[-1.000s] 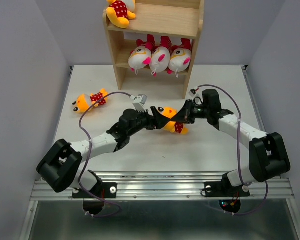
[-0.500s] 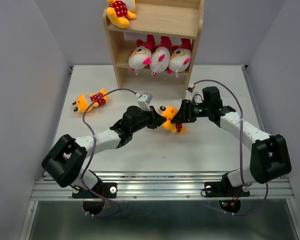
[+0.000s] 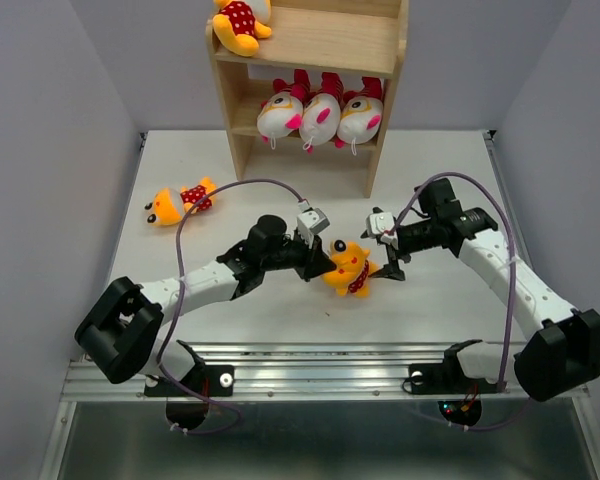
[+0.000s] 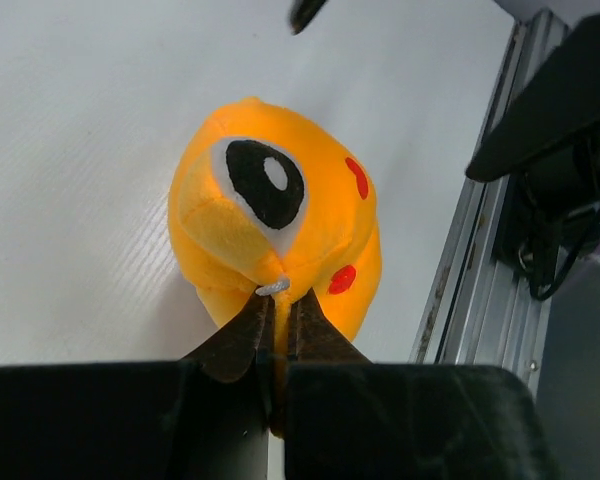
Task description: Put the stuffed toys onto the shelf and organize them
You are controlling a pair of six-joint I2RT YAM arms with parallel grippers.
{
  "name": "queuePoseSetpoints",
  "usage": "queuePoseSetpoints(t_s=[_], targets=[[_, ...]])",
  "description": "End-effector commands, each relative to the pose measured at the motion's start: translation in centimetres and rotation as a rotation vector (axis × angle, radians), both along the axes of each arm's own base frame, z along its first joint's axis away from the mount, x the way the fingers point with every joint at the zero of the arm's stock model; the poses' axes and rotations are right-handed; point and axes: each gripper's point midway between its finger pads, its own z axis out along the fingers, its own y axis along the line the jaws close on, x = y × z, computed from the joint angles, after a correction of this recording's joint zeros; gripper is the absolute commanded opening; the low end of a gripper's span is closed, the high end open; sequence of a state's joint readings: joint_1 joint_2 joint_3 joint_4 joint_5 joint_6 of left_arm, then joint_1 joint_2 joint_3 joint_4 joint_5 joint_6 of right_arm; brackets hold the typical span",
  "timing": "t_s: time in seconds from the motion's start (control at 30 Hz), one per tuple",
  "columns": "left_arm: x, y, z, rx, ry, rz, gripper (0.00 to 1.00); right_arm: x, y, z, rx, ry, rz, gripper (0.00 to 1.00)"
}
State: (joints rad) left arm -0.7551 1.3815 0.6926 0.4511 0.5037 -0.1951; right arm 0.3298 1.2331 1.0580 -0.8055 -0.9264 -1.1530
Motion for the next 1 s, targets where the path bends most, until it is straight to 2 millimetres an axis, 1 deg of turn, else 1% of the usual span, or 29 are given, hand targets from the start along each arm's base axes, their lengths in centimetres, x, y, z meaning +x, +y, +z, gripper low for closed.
queuePoseSetpoints(t_s=[0.0,0.03,0.1,0.13,0.17,0.2,0.27,0.33,0.37,0.4,0.47,0.5,0.53,0.57,0.6,0.63,0.67,0.7,0.73,0.77,0.8,0.83,0.87,0.9,0.93,0.97], targets=[[-1.9,-0.7,2.5,0.020,-0.196,-0.206,0.00,-0.2,1.3,-0.4,0.036,-0.073,0.177,1.00],[-2.2,-1.0,2.9,0.018,-0.216,-0.231,0.00,-0.1,1.5,0.3,0.041,-0.063,0.190,1.00],[-2.3,-1.2,2.9,0.029,-0.249,-0.252,0.00,-0.1,2.1,-0.1,0.064,-0.009,0.230,1.00],[-2.5,-1.4,3.1,0.027,-0.255,-0.261,0.00,-0.1,2.2,0.3,0.068,0.015,0.236,1.00],[-2.5,-1.5,3.1,0.028,-0.256,-0.266,0.00,-0.3,2.7,0.2,0.073,0.037,0.249,1.00],[-2.7,-1.7,3.0,0.030,-0.256,-0.274,0.00,-0.5,3.0,0.1,0.071,0.054,0.259,1.00],[-2.8,-2.2,3.1,0.029,-0.262,-0.282,0.00,-0.4,3.3,-0.8,0.040,0.084,0.261,0.99],[-2.6,-2.4,3.2,0.032,-0.264,-0.275,0.00,-0.9,3.7,-1.3,0.019,0.092,0.269,0.93],[-2.5,-2.4,3.2,0.034,-0.263,-0.269,0.00,-1.1,3.8,-1.5,0.009,0.092,0.270,0.88],[-2.3,-2.4,3.2,0.034,-0.262,-0.260,0.00,-1.2,3.6,-1.7,-0.002,0.106,0.259,0.72],[-1.6,-2.2,3.4,0.037,-0.265,-0.208,0.00,-1.3,3.4,-1.5,-0.009,0.132,0.236,0.55],[-1.4,-2.0,3.2,0.039,-0.260,-0.186,0.00,-1.3,3.4,-1.5,-0.014,0.149,0.221,0.37],[-1.0,-1.7,3.3,0.040,-0.262,-0.152,0.04,-1.3,3.4,-1.4,-0.018,0.167,0.201,0.25],[-0.9,-1.6,3.4,0.031,-0.249,-0.127,0.15,-0.8,3.4,-1.3,-0.020,0.172,0.174,0.11],[-0.7,-1.4,4.2,0.009,-0.264,-0.101,0.33,-0.2,3.3,-1.3,-0.038,0.177,0.131,0.01],[-0.3,-0.9,3.8,0.016,-0.260,-0.061,0.39,0.6,3.6,-1.3,-0.031,0.253,0.027,0.01],[-0.3,-0.5,4.7,-0.014,-0.245,-0.021,0.52,0.9,3.5,-1.4,-0.039,0.282,-0.022,0.01],[0.0,-0.3,5.2,-0.036,-0.252,0.012,0.60,1.3,3.3,-1.4,-0.049,0.290,-0.069,0.01],[0.4,0.5,4.9,-0.034,-0.248,0.068,0.72,2.0,3.7,-1.3,-0.018,0.346,-0.160,0.01],[0.7,0.9,5.3,-0.051,-0.250,0.105,0.86,2.5,3.8,-1.1,0.004,0.382,-0.230,0.01],[0.9,1.4,7.0,-0.115,-0.258,0.159,0.99,2.3,3.9,-0.2,0.046,0.480,-0.349,0.01],[1.0,1.9,7.3,-0.137,-0.254,0.192,0.99,2.6,4.1,0.2,0.085,0.523,-0.410,0.01],[1.3,3.0,7.4,-0.156,-0.254,0.254,0.98,3.6,4.3,0.3,0.147,0.555,-0.481,0.01],[1.4,3.3,8.2,-0.220,-0.231,0.294,0.99,3.7,4.1,0.6,0.199,0.720,-0.609,0.01],[1.4,4.0,7.2,-0.227,-0.204,0.329,0.99,3.5,4.3,0.6,0.223,0.780,-0.639,0.01],[1.4,4.4,7.7,-0.260,-0.197,0.347,0.99,4.0,4.5,0.7,0.255,0.817,-0.685,0.01]])
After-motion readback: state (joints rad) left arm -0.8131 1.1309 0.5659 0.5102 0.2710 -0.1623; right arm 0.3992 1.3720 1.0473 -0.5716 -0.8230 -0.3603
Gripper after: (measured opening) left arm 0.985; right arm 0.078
